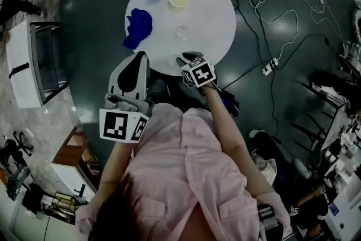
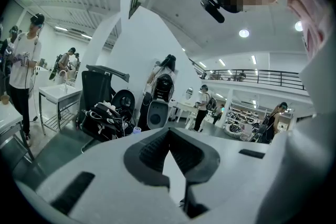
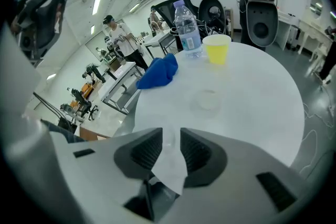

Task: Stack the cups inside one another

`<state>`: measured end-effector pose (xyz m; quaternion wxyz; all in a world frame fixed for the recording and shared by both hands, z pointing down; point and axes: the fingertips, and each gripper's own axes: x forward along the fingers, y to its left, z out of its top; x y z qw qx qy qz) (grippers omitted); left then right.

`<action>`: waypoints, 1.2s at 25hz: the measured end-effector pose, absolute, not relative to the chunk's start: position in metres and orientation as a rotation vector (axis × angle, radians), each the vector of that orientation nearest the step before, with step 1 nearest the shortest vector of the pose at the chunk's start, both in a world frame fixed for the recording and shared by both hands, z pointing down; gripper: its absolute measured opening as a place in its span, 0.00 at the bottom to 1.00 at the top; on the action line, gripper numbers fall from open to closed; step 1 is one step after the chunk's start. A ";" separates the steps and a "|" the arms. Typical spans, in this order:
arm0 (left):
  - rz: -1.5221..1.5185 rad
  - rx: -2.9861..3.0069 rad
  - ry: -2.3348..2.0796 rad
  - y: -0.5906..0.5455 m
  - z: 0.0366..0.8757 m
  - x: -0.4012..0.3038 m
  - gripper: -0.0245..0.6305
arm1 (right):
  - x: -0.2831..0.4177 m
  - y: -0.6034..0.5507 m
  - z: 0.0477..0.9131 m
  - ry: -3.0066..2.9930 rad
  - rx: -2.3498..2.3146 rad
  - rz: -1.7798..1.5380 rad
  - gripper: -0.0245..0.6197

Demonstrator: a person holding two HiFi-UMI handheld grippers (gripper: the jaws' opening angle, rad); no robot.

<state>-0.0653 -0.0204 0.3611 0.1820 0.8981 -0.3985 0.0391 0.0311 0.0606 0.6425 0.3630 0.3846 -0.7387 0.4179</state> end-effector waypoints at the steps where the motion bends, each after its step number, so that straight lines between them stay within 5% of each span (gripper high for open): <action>1: 0.110 2.535 -1.124 -0.020 0.361 -0.065 0.06 | 0.032 0.061 0.645 -1.890 0.992 1.080 0.20; 7: 0.112 2.535 -1.111 -0.024 0.362 -0.068 0.06 | 0.036 0.057 0.643 -1.869 1.043 1.051 0.10; 30: 0.092 2.591 -1.050 -0.028 0.354 -0.057 0.06 | 0.064 0.037 0.536 -2.051 1.336 0.867 0.10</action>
